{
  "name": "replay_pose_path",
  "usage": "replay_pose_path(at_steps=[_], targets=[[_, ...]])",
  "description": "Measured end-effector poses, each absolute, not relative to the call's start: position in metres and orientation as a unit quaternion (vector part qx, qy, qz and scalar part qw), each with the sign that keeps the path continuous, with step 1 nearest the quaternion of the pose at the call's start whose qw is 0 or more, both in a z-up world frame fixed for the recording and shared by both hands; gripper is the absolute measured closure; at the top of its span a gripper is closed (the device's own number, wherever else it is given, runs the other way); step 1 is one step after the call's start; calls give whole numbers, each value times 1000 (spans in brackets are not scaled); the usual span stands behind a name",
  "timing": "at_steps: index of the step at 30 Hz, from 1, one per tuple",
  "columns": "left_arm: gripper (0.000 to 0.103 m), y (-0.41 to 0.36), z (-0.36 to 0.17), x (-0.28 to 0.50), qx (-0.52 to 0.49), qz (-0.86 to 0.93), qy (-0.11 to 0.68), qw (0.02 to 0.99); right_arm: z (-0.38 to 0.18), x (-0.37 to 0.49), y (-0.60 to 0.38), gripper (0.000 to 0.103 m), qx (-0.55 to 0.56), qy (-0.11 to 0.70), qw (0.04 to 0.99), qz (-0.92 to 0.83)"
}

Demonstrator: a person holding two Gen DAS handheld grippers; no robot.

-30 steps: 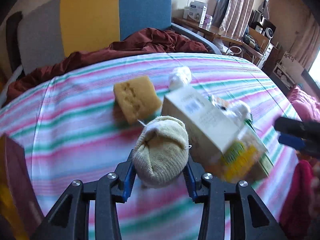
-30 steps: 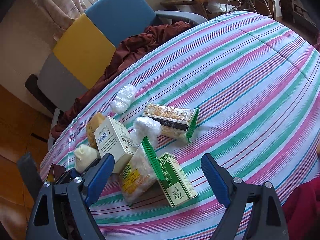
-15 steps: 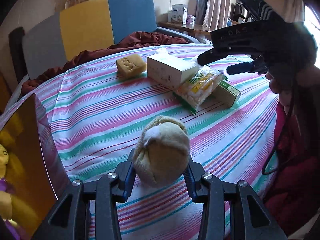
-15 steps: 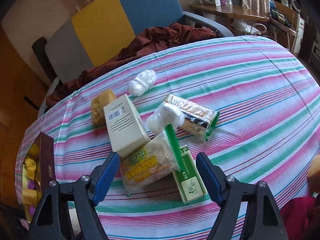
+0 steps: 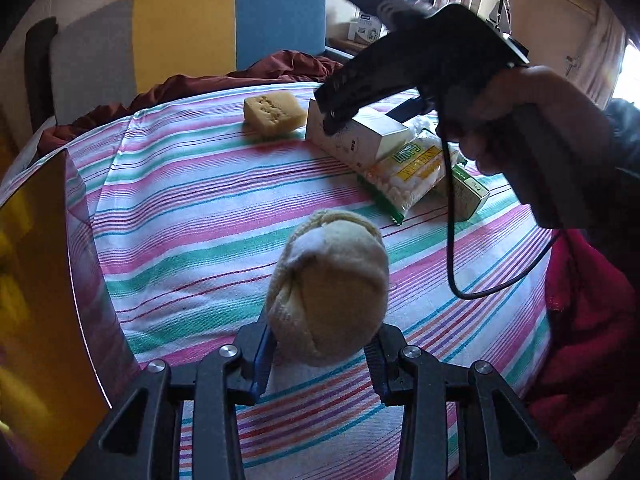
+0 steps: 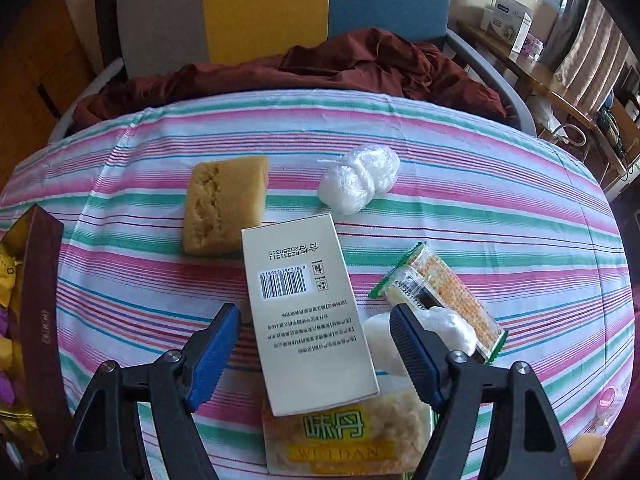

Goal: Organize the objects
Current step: 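Grasp the white sock ball with the left gripper while the right gripper grasps the white box, then release the sock ball into the gold tray with the left gripper while the right carries the box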

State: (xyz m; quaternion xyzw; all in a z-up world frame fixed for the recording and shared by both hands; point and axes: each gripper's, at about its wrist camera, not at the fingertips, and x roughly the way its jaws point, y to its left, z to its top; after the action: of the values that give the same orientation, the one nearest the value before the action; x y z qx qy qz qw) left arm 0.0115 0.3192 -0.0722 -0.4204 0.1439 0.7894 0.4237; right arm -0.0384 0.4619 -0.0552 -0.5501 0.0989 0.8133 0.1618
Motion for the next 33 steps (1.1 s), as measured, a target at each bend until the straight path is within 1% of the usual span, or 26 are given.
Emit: replay_pose_path(at_steps=[1, 2, 7, 10, 15, 20, 27, 33], targets=[[63, 319, -72, 11, -420, 789, 144, 424, -59, -39, 462, 52, -553, 99, 158, 812], [63, 319, -71, 11, -420, 789, 144, 425, -59, -38, 460, 53, -550, 98, 158, 814], [64, 319, -70, 15, -416, 792, 147, 423, -38, -23, 451, 53, -516, 106, 142, 838], [64, 317, -65, 17, -415, 793, 147, 420, -22, -15, 446, 53, -495, 127, 129, 850], [64, 305, -51, 25, -405, 798, 142, 423, -11, -3, 431, 53, -479, 146, 110, 858], [64, 284, -31, 32, -388, 808, 130, 424, -17, 9, 414, 53, -479, 158, 95, 858], [64, 237, -5, 27, -378, 831, 85, 400, -31, 24, 387, 53, -487, 164, 75, 855], [64, 196, 3, 13, -383, 851, 52, 355, -49, 32, 364, 53, -505, 138, 54, 850]])
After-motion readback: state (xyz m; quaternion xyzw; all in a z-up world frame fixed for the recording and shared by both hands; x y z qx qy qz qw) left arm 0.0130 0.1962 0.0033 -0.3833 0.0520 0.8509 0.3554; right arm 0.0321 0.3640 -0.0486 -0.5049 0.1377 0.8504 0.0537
